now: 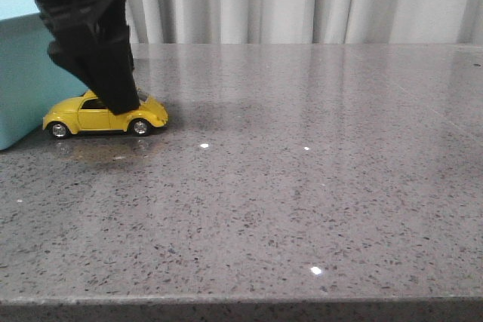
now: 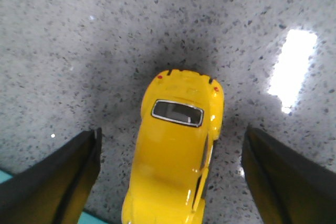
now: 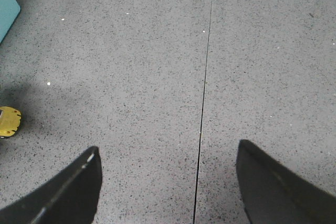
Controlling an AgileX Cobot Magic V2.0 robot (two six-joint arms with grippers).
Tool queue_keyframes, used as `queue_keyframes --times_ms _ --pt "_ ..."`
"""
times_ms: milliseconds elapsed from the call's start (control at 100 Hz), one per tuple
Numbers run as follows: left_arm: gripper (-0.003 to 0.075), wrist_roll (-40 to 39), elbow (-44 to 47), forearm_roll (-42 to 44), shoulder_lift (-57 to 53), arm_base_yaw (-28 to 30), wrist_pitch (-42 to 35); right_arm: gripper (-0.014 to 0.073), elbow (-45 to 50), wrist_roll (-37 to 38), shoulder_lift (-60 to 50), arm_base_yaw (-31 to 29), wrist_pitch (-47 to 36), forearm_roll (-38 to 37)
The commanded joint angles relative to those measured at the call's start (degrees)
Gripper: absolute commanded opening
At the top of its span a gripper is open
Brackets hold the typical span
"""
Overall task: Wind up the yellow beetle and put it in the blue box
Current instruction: 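Lower the left gripper onto the yellow car and grasp it, then lift the car with the left gripper and move it over the blue box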
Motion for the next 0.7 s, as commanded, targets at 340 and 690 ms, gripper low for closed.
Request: queue_keyframes --times_ms 340,690 --pt "0.0479 0.0 -2.0 0.9 0.1 -0.4 -1.7 0.054 -1.2 -0.5 -0.9 0.1 -3.9 -0.6" --pt "0.0248 0.0 -2.2 0.9 0.1 -0.5 -1.6 0.054 -1.2 -0.5 -0.9 0.1 -3.8 -0.6"
